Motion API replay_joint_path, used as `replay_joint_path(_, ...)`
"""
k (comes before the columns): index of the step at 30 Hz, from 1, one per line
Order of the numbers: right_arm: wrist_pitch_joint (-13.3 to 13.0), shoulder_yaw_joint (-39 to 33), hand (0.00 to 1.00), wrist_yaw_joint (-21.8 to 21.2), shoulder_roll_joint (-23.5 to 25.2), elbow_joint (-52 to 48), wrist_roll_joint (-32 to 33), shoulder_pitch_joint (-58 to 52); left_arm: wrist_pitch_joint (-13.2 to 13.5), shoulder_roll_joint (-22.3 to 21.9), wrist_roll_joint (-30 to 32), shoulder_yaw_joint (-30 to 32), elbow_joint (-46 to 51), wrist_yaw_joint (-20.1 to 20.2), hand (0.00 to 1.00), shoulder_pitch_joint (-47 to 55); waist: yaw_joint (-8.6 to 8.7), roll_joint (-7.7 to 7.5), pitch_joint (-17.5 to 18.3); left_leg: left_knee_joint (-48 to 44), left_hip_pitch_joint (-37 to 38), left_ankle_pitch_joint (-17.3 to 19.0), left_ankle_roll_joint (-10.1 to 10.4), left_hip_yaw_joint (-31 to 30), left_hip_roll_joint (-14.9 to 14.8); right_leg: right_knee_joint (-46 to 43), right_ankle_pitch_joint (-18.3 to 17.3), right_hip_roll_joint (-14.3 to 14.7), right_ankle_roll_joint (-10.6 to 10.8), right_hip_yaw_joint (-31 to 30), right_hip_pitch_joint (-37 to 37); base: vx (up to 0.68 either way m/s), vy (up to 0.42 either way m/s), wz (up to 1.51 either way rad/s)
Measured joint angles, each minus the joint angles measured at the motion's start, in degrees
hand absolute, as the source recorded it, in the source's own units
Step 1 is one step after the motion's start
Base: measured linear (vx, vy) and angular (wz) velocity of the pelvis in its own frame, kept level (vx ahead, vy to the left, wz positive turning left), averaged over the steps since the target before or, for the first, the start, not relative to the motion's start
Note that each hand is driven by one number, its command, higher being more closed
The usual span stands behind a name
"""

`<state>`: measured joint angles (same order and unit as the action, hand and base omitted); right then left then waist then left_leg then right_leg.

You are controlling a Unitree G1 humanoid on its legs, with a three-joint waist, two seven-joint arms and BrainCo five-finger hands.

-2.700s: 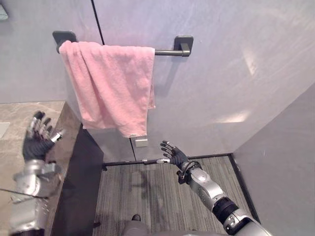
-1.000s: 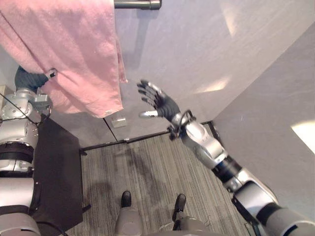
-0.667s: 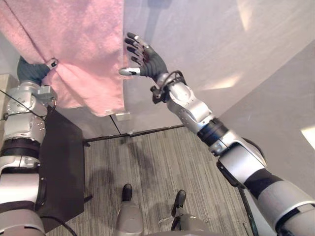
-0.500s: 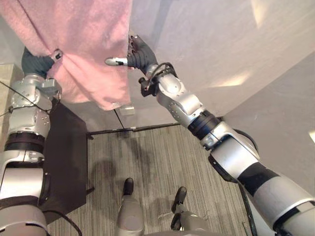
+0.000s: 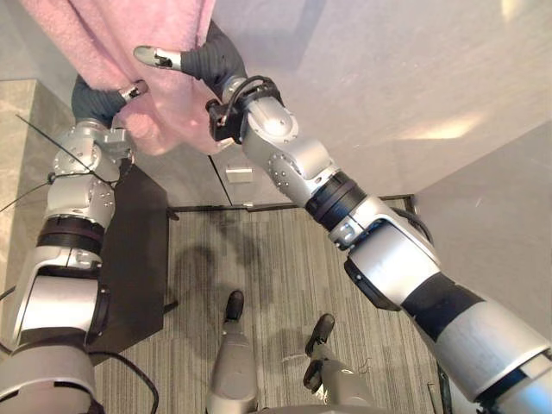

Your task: Organize washtable

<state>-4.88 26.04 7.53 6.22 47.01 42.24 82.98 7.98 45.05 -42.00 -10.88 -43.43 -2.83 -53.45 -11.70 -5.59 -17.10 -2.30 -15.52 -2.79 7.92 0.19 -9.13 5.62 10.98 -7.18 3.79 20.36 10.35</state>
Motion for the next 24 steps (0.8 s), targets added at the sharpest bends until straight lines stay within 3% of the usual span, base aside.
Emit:
replay_joint_path(1,-0.07,-0.79,1.0,0.07,0.17,0.01,-0.01,0.01,0.0,-0.09,0.0,0.0,0.0,-0.02,1.0,-0.16,-0.27,0.2,-0.17,0.07,0.0,-0.01,0.0,-0.06,0.0,0.0,0.0,0.0,0.0,0.07,0.0,0.0,0.0,0.0)
replay_joint_path(13,-0.35,-1.47,1.0,0.15,-1.12,0.03,-0.18,1.11,0.1,-0.09,0.01,0.36,0.14,-0.09,1.0,-0.16,-0.32,1.29,-0.98,0.19,0.09,-0.53,0.0,-0.37,0.06,0.0,-0.01,-0.03,-0.01,0.19,-0.07,0.0,0.0,0.0)
replay_joint_path(24,-0.32,-1.83,1.0,0.03,-3.03,1.81,-0.25,1.85,0.12,-0.09,0.14,0.49,1.0,-0.11,1.0,-0.16,0.14,1.39,-1.07,1.87,0.65,-1.94,0.05,-0.17,0.08,0.0,-0.01,-0.02,-0.01,0.02,0.25,0.0,0.0,0.0)
